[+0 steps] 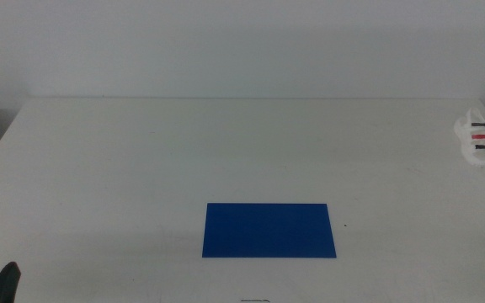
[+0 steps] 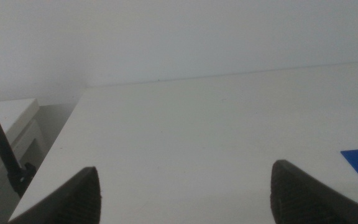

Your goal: Use one arm to grab the shoe from the table and place it on the mat.

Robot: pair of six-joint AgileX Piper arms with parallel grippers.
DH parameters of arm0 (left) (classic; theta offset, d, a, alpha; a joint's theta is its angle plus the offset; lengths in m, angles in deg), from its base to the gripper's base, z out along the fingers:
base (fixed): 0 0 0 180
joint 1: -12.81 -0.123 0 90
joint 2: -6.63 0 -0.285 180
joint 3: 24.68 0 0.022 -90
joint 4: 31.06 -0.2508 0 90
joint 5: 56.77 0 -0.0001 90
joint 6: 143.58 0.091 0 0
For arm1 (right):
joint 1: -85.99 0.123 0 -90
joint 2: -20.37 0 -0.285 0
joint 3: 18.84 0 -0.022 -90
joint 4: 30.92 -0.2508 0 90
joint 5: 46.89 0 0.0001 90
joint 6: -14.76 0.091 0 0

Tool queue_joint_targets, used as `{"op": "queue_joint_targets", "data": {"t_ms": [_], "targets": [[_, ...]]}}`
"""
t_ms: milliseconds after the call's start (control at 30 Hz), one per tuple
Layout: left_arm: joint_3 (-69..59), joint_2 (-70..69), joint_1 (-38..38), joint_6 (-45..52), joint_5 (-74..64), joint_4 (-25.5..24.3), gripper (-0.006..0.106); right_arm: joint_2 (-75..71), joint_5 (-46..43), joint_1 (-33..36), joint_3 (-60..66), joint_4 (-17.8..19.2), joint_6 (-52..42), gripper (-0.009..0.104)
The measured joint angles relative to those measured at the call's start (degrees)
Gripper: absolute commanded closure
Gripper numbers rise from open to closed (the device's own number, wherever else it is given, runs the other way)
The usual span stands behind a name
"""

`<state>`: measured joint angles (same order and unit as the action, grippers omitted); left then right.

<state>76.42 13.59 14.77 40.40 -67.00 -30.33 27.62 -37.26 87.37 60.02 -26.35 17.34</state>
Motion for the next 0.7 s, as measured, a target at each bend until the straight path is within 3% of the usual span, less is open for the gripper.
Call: {"op": "queue_joint_targets", "data": {"t_ms": [167,333,600,700], "targets": [[0.00,0.00,0.00,0.00,0.00,0.00,0.007,0.91,0.37,0.00,-1.34,-0.05,2.51,0.001],[0.00,0.00,0.00,0.00,0.00,0.00,0.007,11.21,2.21,0.00,-8.47,-0.05,3.47,0.001],[0.00,0.00,0.00,0.00,0.00,0.00,0.007,35.37,21.54,0.00,-32.00,-0.65,3.59,0.001],[0.00,0.00,0.00,0.00,0.00,0.00,0.007,40.83,23.88,0.00,-36.52,-0.77,3.59,0.001]]}}
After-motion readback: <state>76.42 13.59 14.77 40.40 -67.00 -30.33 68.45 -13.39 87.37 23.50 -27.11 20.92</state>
